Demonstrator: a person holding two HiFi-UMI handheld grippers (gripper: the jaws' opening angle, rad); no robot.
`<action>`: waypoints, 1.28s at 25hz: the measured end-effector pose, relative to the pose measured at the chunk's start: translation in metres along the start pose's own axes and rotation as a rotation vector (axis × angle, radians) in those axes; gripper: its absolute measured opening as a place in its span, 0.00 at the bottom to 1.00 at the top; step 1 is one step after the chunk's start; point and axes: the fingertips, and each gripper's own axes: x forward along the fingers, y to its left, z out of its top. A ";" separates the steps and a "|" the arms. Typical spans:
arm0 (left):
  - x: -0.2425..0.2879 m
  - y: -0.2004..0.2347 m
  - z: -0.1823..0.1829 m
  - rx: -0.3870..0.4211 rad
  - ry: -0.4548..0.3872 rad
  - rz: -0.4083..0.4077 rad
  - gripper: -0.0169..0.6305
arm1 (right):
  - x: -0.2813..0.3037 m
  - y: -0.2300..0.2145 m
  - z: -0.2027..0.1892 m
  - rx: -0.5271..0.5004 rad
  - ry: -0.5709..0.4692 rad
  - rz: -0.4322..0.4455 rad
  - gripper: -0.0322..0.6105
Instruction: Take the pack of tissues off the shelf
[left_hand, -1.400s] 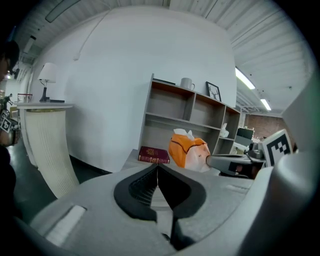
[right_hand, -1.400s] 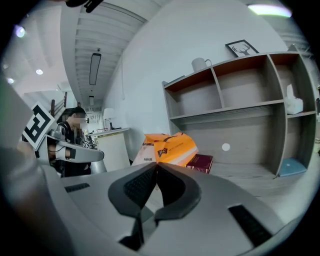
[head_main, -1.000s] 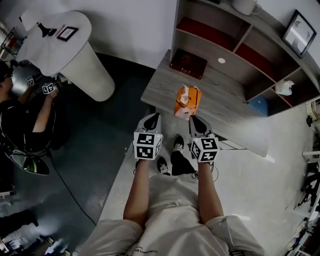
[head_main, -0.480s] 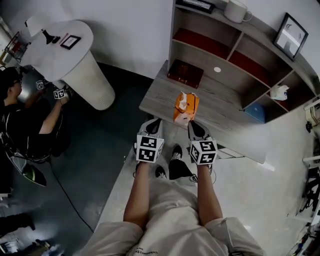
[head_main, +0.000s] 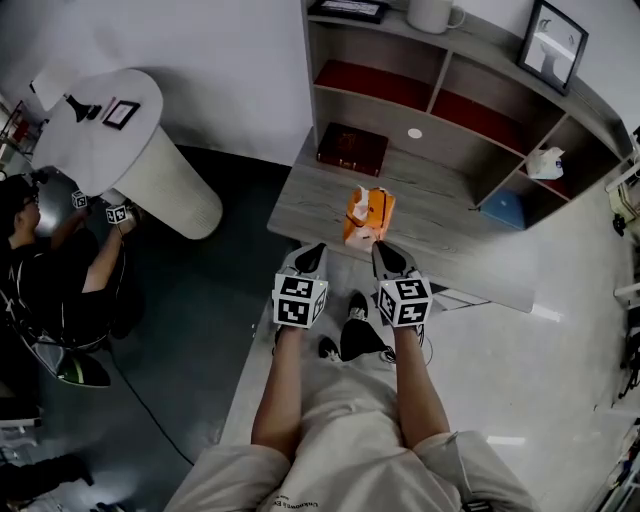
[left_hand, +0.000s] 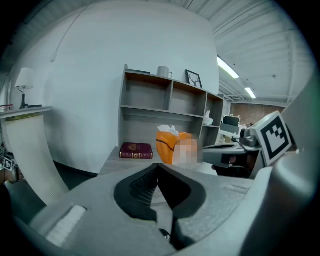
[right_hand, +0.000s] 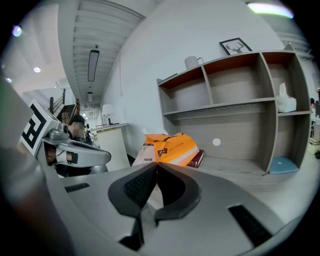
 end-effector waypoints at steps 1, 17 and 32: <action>0.001 -0.003 -0.001 0.000 0.001 -0.009 0.04 | -0.001 -0.002 -0.002 0.008 0.000 -0.003 0.08; -0.012 0.015 0.003 -0.011 -0.008 0.029 0.04 | 0.002 0.004 0.005 0.006 -0.009 0.017 0.08; -0.015 0.007 0.000 0.010 -0.001 0.014 0.04 | -0.005 0.005 -0.003 0.021 -0.016 0.000 0.08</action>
